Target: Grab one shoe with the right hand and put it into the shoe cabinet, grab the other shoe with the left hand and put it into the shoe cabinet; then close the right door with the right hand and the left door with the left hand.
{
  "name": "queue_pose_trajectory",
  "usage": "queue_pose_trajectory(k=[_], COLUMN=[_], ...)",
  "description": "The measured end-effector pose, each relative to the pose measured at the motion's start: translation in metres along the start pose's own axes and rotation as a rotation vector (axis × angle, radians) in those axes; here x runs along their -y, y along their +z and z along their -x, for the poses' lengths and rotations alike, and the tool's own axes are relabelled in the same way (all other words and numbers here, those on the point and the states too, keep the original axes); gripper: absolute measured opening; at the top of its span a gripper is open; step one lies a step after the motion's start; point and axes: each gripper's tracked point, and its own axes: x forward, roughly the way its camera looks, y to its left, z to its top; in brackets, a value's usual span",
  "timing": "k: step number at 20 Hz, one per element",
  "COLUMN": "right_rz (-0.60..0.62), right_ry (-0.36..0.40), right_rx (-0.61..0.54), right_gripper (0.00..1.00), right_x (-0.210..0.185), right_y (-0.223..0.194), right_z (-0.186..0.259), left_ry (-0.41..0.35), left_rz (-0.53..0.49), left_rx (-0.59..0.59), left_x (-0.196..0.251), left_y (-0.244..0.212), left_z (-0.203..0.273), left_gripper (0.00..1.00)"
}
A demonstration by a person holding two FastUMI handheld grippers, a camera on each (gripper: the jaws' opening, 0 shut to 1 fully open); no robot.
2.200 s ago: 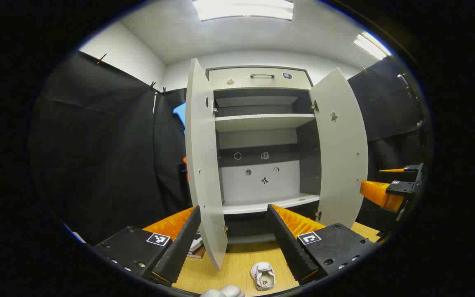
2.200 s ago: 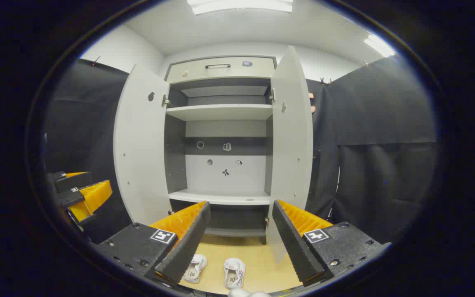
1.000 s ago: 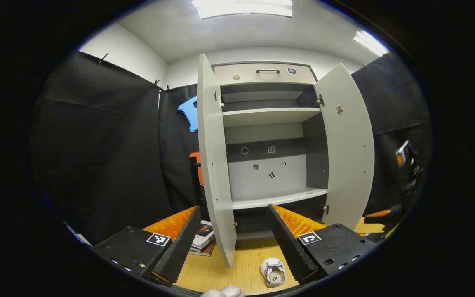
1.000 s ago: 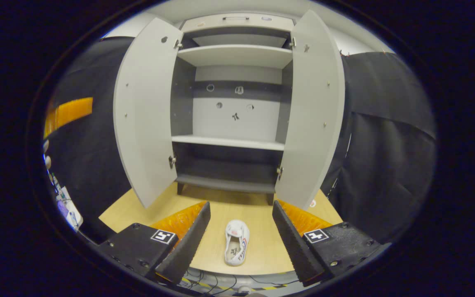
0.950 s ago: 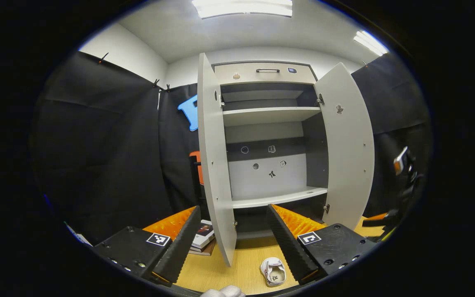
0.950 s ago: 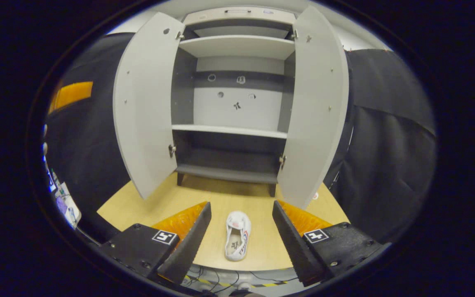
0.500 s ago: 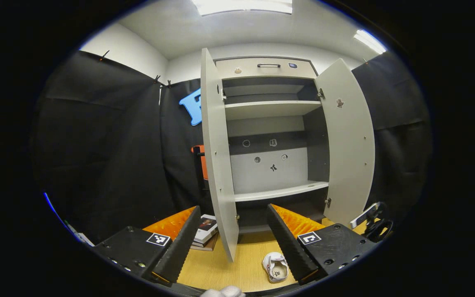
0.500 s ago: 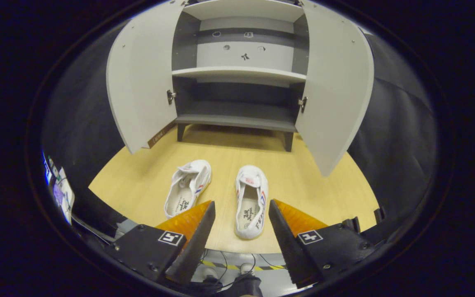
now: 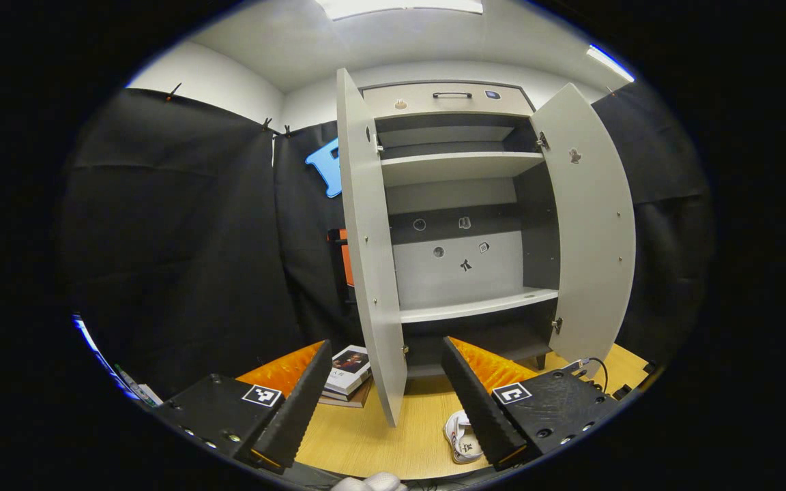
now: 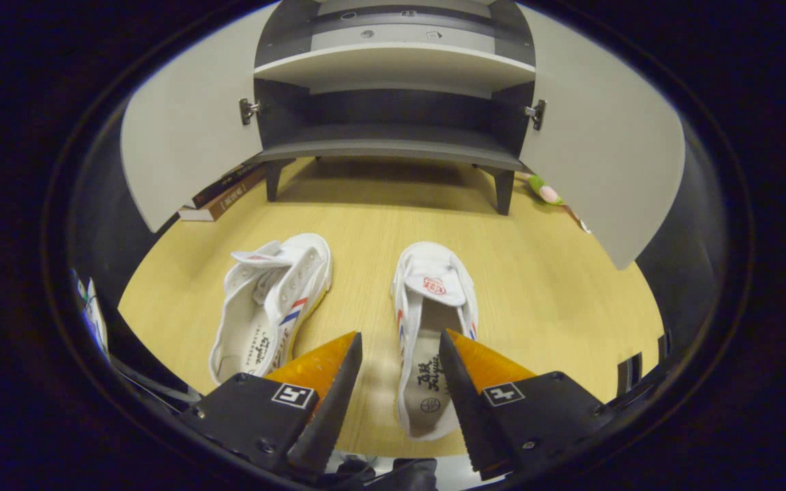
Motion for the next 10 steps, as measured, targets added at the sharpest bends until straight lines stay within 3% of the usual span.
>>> queue_pose_trajectory(k=[2,4,6,8,9,10], right_rz=[-0.020,-0.040,-0.044,-0.054,-0.066,-0.080], right_ry=[0.002,0.012,-0.002,0.018,0.025,0.053], right_rx=[-0.003,0.013,0.029,0.054,0.055,0.056], right_gripper=[0.65,0.67,0.63,0.52,0.51,0.42], right_x=[0.000,0.000,0.004,0.003,0.004,0.001], right_y=[0.003,0.011,0.014,0.018,0.018,0.019], right_z=[-0.022,-0.039,-0.052,-0.057,-0.059,-0.059], left_ry=[0.019,0.031,0.042,0.046,0.047,0.046], left_rz=[-0.012,-0.017,-0.019,-0.014,-0.011,-0.009], left_rx=[-0.006,-0.016,-0.024,-0.030,-0.033,-0.037], left_x=[-0.001,0.001,0.004,0.009,0.011,0.013], left_y=[-0.002,-0.005,-0.005,-0.006,-0.007,-0.008], left_z=[-0.007,-0.013,-0.020,-0.025,-0.029,-0.032], left_gripper=[0.96,1.00,0.96,0.96,0.96,1.00])
